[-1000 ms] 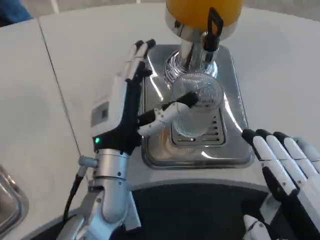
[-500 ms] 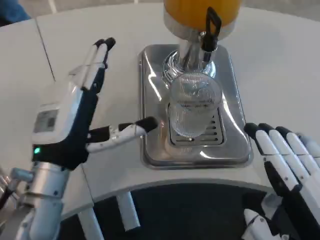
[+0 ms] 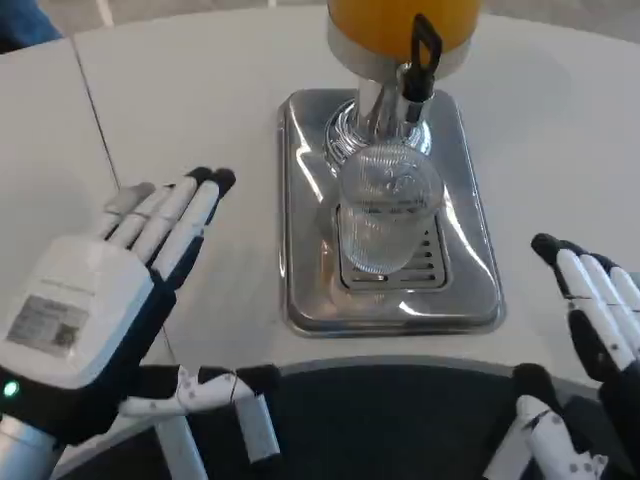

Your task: Grasp the cup under the faucet to collect the drink, then remove the cup.

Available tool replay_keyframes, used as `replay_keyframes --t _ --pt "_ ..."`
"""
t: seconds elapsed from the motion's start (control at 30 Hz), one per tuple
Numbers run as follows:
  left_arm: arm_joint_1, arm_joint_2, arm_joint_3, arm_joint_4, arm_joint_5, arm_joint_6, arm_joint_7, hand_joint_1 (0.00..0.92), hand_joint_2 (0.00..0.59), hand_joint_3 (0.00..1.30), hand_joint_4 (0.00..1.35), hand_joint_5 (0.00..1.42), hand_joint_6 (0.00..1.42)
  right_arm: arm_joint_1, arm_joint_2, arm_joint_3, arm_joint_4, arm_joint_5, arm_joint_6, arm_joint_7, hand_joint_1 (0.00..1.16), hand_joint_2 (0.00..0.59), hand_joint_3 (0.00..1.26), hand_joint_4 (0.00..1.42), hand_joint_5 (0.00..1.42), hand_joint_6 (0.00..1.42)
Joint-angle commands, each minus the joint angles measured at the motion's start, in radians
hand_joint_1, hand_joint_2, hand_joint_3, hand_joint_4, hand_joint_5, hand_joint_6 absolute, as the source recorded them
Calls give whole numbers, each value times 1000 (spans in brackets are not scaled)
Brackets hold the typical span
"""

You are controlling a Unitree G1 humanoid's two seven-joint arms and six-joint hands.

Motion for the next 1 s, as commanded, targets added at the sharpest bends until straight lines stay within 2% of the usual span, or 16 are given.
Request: replay_keyframes --t 0.03,0.27,0.33,0.5,0.7,0.93,1.0 --pt "80 -11 -8 -73 42 27 -64 54 85 0 0 0 1 -36 28 19 -5 73 69 6 71 566 0 0 0 0" --pt "142 -66 -27 -121 62 59 -112 11 88 0 0 0 0 -180 48 56 20 139 213 38 78 559 0 0 0 0" --pt "152 -83 -30 -121 54 62 -114 10 90 0 0 0 0 -229 41 56 26 159 253 49 99 573 0 0 0 0" --pt "166 -112 -38 -129 47 68 -119 6 92 0 0 0 0 -373 10 46 48 187 334 70 136 562 0 0 0 0" --pt "177 -151 -51 -156 42 73 -131 0 94 0 0 0 0 -551 -35 47 104 213 399 81 137 559 0 0 0 0" --pt "181 -183 -60 -181 48 80 -143 0 94 0 0 0 0 -687 -64 75 180 246 442 68 132 553 0 0 0 0" --pt "182 -184 -67 -184 57 78 -148 0 94 0 0 0 0 -724 -61 83 200 256 454 62 128 552 0 0 0 0"
